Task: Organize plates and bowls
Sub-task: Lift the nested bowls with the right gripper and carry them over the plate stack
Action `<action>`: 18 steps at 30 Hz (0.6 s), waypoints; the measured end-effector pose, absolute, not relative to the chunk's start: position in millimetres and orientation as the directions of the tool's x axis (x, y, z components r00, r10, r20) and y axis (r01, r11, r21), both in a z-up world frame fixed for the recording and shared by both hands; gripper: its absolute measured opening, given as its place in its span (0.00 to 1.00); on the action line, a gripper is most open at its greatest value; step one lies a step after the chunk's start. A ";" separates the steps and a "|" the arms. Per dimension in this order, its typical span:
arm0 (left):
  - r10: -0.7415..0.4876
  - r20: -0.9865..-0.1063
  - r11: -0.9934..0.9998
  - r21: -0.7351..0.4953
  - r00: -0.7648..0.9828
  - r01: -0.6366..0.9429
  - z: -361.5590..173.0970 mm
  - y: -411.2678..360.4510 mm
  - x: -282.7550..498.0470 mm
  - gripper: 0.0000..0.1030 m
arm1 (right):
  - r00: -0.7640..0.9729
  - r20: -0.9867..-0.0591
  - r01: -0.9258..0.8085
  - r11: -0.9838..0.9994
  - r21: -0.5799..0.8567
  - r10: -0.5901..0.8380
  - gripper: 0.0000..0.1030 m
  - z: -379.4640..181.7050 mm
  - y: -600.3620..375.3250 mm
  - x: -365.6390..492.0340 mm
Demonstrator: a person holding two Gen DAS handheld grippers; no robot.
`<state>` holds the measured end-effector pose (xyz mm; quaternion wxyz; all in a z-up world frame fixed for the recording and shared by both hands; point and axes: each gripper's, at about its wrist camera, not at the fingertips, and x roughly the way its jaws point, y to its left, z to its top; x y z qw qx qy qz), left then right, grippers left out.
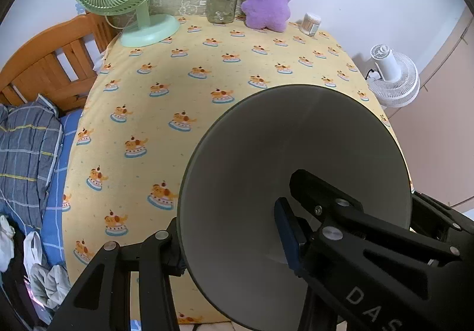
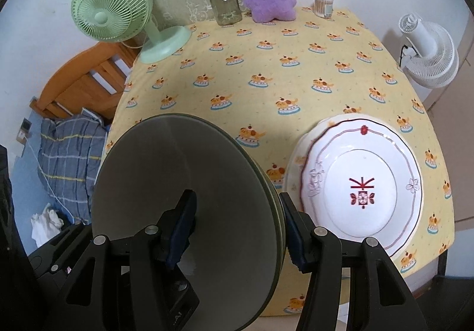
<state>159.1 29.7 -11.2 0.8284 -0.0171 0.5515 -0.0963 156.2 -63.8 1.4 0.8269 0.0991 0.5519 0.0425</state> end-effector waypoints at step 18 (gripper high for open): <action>-0.184 -0.915 0.979 -0.139 0.358 0.147 -9.2 -45.8 161.7 0.48 | 0.379 -0.907 0.053 0.975 0.218 0.182 0.58 5.3 -142.0 153.8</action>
